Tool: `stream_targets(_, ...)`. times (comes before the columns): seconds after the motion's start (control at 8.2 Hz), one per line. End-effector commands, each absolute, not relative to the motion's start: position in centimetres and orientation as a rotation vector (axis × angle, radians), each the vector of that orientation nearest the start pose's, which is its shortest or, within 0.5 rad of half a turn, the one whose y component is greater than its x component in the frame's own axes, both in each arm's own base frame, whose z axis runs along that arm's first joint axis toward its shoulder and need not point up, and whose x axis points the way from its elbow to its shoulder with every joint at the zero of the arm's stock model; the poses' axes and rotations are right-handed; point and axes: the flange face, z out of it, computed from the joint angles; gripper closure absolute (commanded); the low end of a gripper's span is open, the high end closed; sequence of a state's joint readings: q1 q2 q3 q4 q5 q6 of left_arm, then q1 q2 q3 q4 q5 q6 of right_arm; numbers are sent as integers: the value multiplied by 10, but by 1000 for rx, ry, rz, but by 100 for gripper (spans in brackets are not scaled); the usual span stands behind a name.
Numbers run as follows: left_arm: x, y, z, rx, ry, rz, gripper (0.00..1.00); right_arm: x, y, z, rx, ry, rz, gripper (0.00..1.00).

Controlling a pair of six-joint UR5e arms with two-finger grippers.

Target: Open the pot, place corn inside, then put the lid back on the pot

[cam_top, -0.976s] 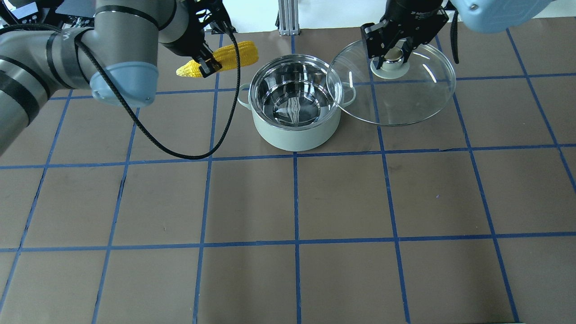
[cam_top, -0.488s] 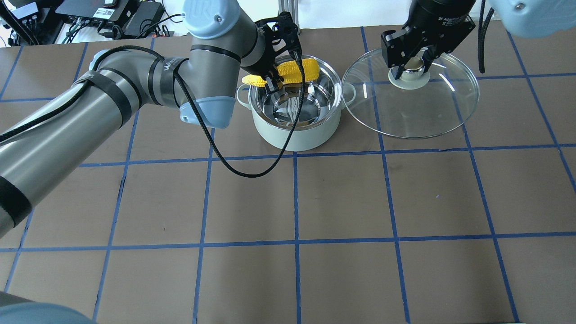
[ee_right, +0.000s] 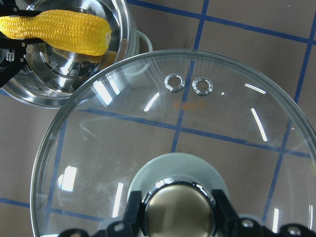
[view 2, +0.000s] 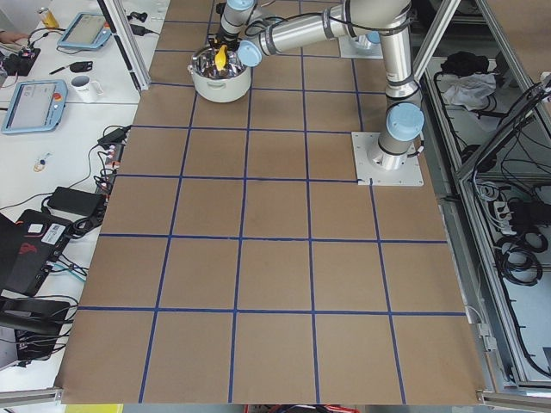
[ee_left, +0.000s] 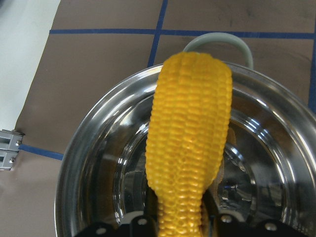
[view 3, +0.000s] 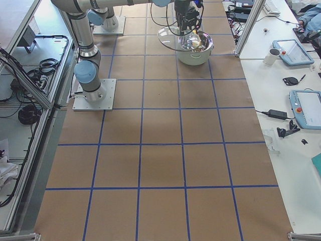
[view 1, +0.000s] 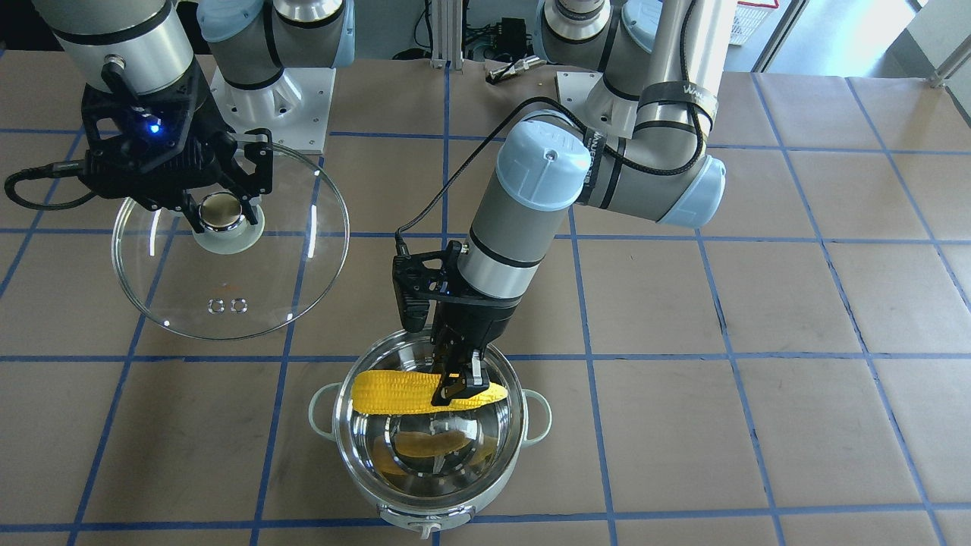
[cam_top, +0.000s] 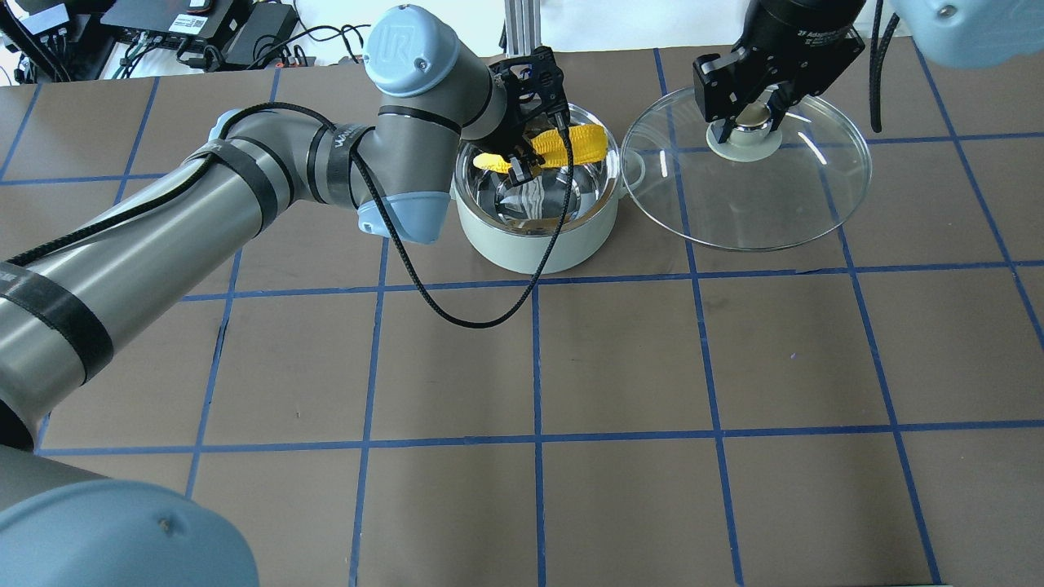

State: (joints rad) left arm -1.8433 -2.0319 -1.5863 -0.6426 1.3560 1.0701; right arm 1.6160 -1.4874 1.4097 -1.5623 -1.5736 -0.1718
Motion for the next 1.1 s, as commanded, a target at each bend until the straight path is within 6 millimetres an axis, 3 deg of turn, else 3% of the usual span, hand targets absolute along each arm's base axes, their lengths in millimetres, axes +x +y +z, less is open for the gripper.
stream_targets(0.0, -330, -605, 313, 1914, 2419, -772, 34, 157, -527, 524, -342, 3129, -111, 65)
stream_targets(0.24, -328, -604, 318, 1871, 2452, -775, 2, 158, -527, 524, -342, 3127, -113, 65)
stream_targets(0.61, -313, -596, 346, 1756, 2593, -695, 0, 156, -532, 520, -334, 3116, -116, 64)
stream_targets(0.73, -299, -591, 370, 1612, 2699, -670, 0, 156, -538, 517, -327, 3115, -138, 64)
stream_targets(0.85, -292, -579, 390, 1589, 2729, -634, 0, 158, -548, 510, -317, 3114, -155, 64)
stream_targets(0.98, -264, -581, 411, 1496, 2768, -643, 0, 164, -558, 504, -225, 3114, -197, 64)
